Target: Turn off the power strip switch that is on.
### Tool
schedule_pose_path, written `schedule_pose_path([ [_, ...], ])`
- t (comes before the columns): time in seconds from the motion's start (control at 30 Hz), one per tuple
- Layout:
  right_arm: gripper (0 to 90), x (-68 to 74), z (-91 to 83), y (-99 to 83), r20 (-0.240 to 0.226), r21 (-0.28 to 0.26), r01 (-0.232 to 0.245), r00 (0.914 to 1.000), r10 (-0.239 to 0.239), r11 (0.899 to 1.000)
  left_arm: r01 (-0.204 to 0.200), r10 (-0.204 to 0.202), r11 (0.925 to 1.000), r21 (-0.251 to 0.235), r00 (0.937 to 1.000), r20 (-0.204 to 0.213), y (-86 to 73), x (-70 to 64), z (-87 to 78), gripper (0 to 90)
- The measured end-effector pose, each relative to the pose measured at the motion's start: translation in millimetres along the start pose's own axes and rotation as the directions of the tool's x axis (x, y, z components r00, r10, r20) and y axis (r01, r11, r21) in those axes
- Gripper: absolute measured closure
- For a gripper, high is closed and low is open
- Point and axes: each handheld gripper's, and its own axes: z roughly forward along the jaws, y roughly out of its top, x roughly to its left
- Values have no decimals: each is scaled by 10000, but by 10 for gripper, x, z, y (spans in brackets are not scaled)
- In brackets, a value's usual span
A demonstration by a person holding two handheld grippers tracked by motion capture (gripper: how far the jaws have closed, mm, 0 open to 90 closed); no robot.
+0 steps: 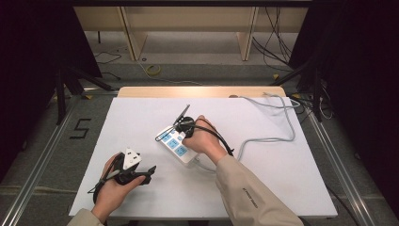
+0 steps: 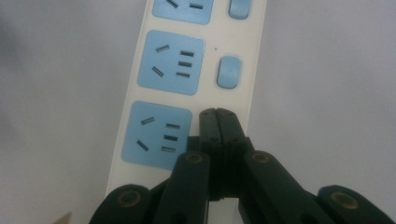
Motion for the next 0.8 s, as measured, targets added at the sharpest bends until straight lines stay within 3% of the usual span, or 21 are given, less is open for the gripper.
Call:
schedule_pose_path([
  [0.8,900,31,14,13,240,139,172,9996,-175,9998,-13,13,10000,9,10000,12,3,-9,7,237],
])
